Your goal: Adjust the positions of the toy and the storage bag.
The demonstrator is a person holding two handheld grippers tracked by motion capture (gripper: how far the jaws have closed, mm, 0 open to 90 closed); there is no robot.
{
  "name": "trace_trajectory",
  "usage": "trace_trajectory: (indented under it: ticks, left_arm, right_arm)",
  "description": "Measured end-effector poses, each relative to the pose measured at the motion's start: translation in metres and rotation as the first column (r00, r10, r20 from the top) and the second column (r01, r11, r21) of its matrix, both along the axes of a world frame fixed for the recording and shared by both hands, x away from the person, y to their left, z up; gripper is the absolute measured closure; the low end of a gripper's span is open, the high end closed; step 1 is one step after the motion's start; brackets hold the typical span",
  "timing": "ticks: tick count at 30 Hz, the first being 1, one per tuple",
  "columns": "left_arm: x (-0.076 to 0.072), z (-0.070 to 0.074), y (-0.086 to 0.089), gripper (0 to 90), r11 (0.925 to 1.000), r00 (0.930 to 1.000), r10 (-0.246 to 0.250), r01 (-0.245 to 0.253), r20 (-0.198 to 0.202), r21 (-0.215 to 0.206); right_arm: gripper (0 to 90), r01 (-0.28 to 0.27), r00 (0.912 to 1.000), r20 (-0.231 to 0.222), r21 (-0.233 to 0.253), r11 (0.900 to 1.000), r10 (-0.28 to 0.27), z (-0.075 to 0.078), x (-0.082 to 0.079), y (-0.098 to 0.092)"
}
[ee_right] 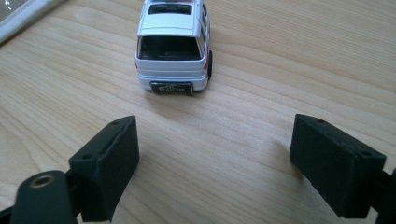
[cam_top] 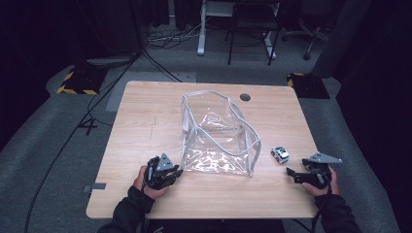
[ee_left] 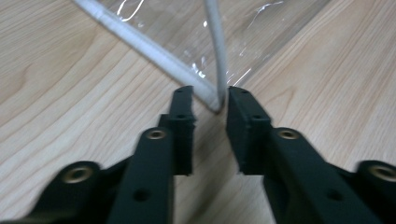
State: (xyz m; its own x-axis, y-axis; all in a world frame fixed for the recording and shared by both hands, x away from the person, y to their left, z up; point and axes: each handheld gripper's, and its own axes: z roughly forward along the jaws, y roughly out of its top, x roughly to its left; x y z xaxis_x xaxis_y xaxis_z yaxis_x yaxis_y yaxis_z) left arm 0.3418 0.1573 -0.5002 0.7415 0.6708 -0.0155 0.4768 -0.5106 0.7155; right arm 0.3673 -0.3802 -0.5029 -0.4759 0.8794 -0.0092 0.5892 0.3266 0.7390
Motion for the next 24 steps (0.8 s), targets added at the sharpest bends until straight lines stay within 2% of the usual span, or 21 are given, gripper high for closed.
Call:
trace_trajectory:
  ticks: [1,2,4,7,9,10,11,12,15,16,17,21,24]
  left_arm:
    - [-0.001,0.000,0.001,69.6,0.9999,0.9999,0.013,-0.013,-0.002,-0.005]
    - [-0.005,0.000,0.007,63.1,0.9995,0.9995,0.031,-0.031,-0.004,-0.004]
    - [-0.006,-0.001,0.011,61.2,0.9990,0.9990,0.044,-0.044,0.001,0.001]
    - [-0.010,-0.001,0.018,50.2,0.9971,0.9969,0.076,-0.076,-0.020,-0.007]
    - [-0.012,-0.001,0.024,42.2,0.9968,0.9968,0.079,-0.079,-0.012,0.006]
    - [-0.013,-0.001,0.026,42.2,0.9955,0.9954,0.094,-0.094,-0.016,0.008]
    - [-0.013,-0.001,0.029,34.1,0.9948,0.9948,0.101,-0.100,-0.017,0.021]
    - [-0.014,-0.002,0.032,28.3,0.9938,0.9935,0.110,-0.110,-0.028,0.013]
    - [-0.016,-0.002,0.034,23.6,0.9933,0.9928,0.115,-0.114,-0.034,0.018]
    - [-0.016,-0.002,0.036,17.1,0.9931,0.9928,0.114,-0.112,-0.039,0.032]
    - [-0.016,-0.002,0.036,14.8,0.9931,0.9928,0.114,-0.112,-0.039,0.032]
    - [-0.017,-0.002,0.038,14.6,0.9943,0.9936,0.103,-0.102,-0.047,0.031]
    - [-0.017,-0.003,0.038,14.4,0.9943,0.9935,0.104,-0.102,-0.046,0.031]
  right_arm:
    - [15.9,0.000,1.0000,0.000,0.000,1.000,0.000,0.000,0.000,0.000]
    - [15.8,-0.002,1.0000,0.001,-0.002,1.000,0.002,0.000,0.000,0.000]
    - [15.8,-0.004,1.0000,0.001,-0.001,1.000,0.004,0.000,0.000,0.000]
    - [15.8,-0.031,0.9995,0.005,-0.006,1.000,0.031,0.000,0.001,0.003]
    - [15.8,-0.042,0.9991,0.004,-0.004,0.999,0.042,0.000,0.002,0.007]
    - [15.7,-0.058,0.9983,0.007,-0.004,0.998,0.058,0.000,0.003,0.010]
    - [15.7,-0.086,0.9963,0.007,-0.007,0.996,0.086,0.000,0.004,0.016]
    - [15.5,-0.108,0.9941,0.007,-0.006,0.994,0.109,0.000,0.007,0.027]
    - [15.3,-0.116,0.9932,0.005,-0.006,0.993,0.116,0.000,0.010,0.035]
    - [14.6,-0.115,0.9933,0.003,-0.001,0.993,0.115,0.000,0.014,0.040]
    - [14.6,-0.115,0.9933,0.003,-0.001,0.993,0.115,0.000,0.014,0.040]
    - [15.4,-0.100,0.9949,0.016,-0.012,0.995,0.100,0.000,0.019,0.043]
    - [16.2,-0.082,0.9966,0.005,-0.002,0.997,0.082,0.000,0.025,0.044]
